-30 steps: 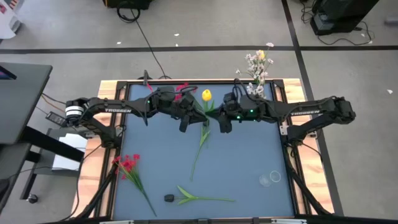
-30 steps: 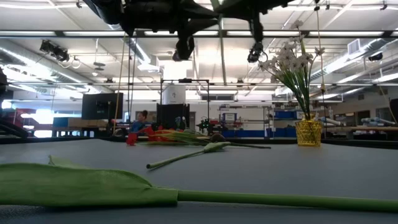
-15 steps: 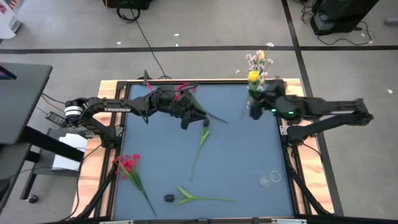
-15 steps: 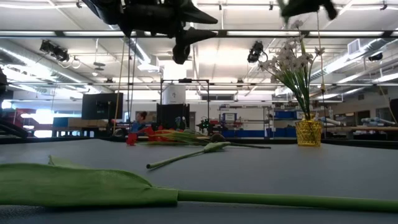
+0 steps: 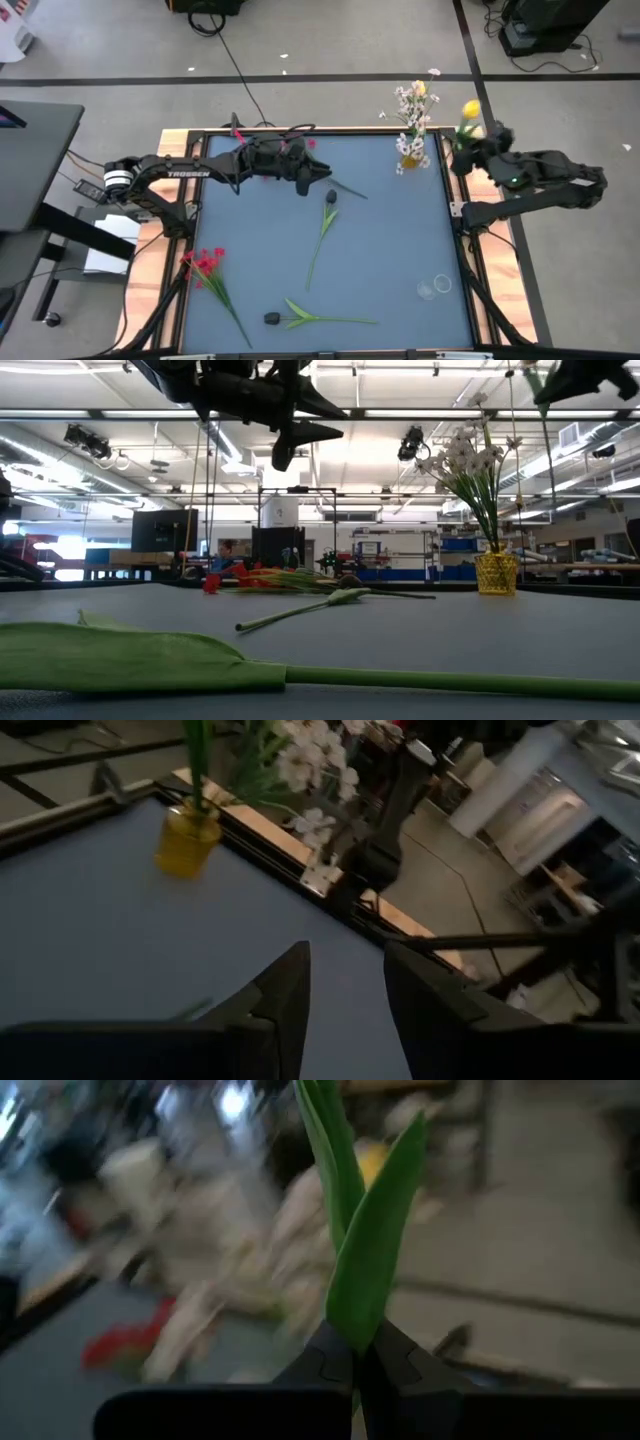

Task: Sort flowers into vase by color
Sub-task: Put the yellow flower into the yellow vase

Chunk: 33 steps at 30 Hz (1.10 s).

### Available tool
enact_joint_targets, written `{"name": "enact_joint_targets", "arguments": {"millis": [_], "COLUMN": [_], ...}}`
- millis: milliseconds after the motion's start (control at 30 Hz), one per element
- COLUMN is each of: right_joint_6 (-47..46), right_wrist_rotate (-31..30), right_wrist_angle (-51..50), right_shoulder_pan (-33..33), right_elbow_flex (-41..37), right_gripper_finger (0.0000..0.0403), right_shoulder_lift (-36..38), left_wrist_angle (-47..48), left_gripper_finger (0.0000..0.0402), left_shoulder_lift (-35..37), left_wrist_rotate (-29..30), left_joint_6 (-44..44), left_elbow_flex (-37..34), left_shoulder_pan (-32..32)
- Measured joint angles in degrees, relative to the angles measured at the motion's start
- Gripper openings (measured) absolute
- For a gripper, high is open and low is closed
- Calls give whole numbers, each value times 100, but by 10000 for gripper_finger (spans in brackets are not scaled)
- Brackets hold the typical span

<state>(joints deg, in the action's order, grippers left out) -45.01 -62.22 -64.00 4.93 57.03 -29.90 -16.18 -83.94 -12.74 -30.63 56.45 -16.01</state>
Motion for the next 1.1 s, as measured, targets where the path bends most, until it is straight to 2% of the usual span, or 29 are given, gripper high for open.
{"name": "enact_joint_targets", "arguments": {"millis": [233, 433, 600, 700, 900, 1100], "right_joint_6": [346, 1213, 1461, 2163, 3415, 3365], "right_wrist_rotate": [-1782, -2314, -1892, -1830, -657, 89], "right_wrist_angle": [1038, 2440, 3467, 4451, 6216, 6327], "right_shoulder_pan": [-91, -462, -1028, -1423, -2333, -2858], "right_elbow_flex": [-613, -1375, -1734, -1893, -2256, -2325], "right_gripper_finger": [7, 7, 7, 7, 7, 7], "right_shoulder_lift": [138, -89, -124, -122, -272, -762], "left_wrist_angle": [64, 74, 152, 230, 520, 844], "left_gripper_finger": [137, 137, 137, 137, 137, 137], "left_shoulder_lift": [-2, -5, -7, -9, -11, -11], "left_wrist_rotate": [510, 770, 819, 834, 829, 752], "left_joint_6": [120, 276, 279, 279, 281, 279], "left_elbow_flex": [2, 2, 4, 7, 9, 11], "left_shoulder_pan": [4, 4, -34, -59, -55, -14]}}
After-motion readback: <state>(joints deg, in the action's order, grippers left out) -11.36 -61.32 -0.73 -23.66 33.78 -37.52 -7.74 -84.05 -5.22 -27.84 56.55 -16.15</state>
